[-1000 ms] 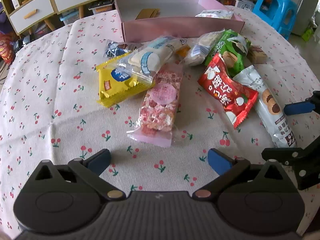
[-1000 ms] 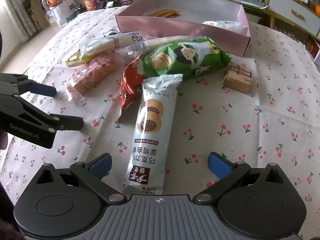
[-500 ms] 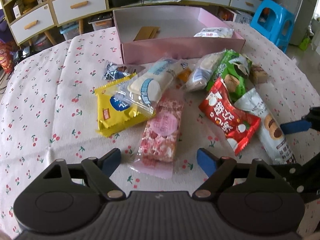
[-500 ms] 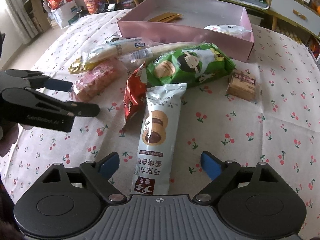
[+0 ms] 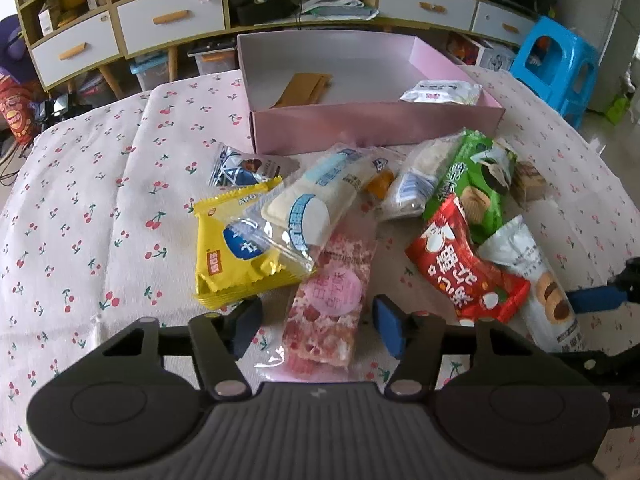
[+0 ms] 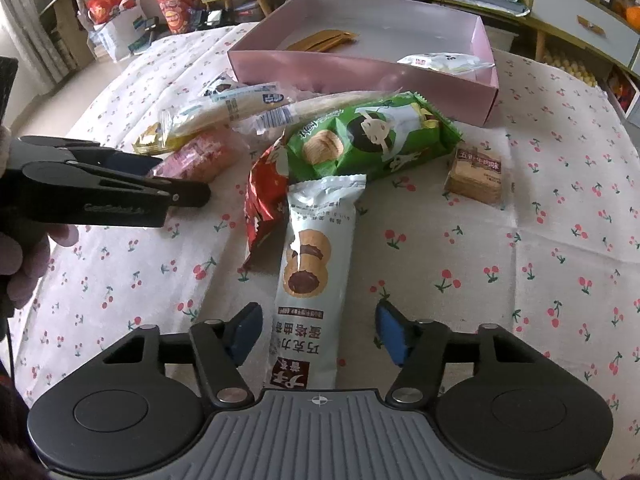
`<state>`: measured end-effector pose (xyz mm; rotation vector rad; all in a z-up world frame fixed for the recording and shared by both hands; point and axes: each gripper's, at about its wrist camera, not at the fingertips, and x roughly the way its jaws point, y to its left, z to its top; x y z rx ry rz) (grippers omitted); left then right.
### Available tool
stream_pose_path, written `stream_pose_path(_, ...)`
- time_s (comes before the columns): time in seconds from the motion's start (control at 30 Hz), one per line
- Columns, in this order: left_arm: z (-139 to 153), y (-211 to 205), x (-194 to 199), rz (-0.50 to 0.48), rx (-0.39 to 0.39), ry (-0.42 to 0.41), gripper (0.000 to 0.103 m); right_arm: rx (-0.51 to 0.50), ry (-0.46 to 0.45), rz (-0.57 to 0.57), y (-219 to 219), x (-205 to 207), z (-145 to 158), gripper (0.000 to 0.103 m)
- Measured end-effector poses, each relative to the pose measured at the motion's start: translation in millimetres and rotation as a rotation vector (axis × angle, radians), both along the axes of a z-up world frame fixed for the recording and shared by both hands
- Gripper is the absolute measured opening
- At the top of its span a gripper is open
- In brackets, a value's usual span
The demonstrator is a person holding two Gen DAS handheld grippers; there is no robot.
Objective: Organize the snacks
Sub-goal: 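Grasp the pink candy pack with the left tool while the right tool grasps the biscuit stick, then carry both snacks into the pink box and open both tools to release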
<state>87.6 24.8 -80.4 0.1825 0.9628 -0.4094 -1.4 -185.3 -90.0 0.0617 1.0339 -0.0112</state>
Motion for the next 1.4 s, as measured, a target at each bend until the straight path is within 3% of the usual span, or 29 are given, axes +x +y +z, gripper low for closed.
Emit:
stream_pose_path(0.23,2.7,-3.8,-0.2,-0.004,-0.018,0.017,0.035,0.011,-0.011,-0.005,-1.0,-0.3,2.6,0.042)
stream_pose_path(0.33,4.4,-3.9,-1.3,-0.005,-0.031,0.042,0.034,0.045,-0.006,-0.014,-4.5,1.1,3.2,0.032)
stream_pose_path(0.73,11.0,-0.7,-12.3,0.004,-0.105,0.150,0.032,0.125,-0.024,-0.052,-14.3,0.8,17.6,0.031)
stream_pose_path(1.4,39.3,-7.5,-16.2,0.000,-0.184,0.118,0.032,0.168,-0.116,-0.121,-29.1,0.2,42.6,0.030)
